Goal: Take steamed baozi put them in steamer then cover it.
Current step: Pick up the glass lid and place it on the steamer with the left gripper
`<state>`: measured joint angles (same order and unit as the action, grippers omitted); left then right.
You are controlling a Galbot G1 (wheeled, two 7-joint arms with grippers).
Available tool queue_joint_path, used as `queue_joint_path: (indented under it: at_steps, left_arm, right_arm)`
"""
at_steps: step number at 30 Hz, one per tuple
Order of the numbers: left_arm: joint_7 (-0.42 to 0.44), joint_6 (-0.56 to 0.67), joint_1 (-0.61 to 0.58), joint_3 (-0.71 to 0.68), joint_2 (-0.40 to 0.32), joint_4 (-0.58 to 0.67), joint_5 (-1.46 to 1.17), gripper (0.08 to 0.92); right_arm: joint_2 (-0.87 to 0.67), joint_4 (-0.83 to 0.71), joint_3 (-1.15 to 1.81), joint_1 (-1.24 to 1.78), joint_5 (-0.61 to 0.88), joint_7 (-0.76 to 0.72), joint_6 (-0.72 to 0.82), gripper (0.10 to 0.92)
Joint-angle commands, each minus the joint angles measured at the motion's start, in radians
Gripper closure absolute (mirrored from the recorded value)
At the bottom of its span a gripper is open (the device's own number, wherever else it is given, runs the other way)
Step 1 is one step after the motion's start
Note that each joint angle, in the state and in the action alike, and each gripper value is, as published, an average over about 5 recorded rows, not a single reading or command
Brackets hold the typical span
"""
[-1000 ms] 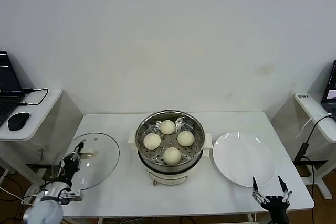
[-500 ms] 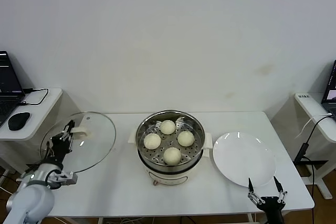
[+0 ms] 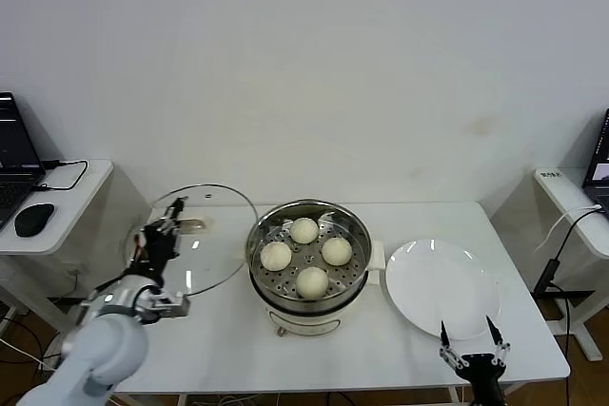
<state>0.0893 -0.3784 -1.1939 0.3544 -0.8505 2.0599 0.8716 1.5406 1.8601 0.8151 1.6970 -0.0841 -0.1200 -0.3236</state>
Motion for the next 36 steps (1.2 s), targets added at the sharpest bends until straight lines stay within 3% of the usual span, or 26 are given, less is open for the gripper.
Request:
queue_joint_path:
  at_steps: [1, 22, 36]
  left_arm:
    - [0.114, -0.173, 0.219, -0.316, -0.145, 0.001, 0.167, 0.846]
    - [0.240, -0.220, 0.318, -0.459, -0.458, -0.160, 0.456, 0.846]
    - [0.249, -0.202, 0.289, -0.465, -0.521, -0.202, 0.531, 0.846]
  right_arm:
    - [0.009, -0.033, -0.013, -0.024, -0.101, 0.037, -0.008, 0.203]
    - [0.036, -0.077, -0.017, -0.042, -0.193, 0.071, -0.021, 0.203]
    - [0.036, -0.087, -0.022, -0.037, -0.206, 0.071, -0.029, 0.203]
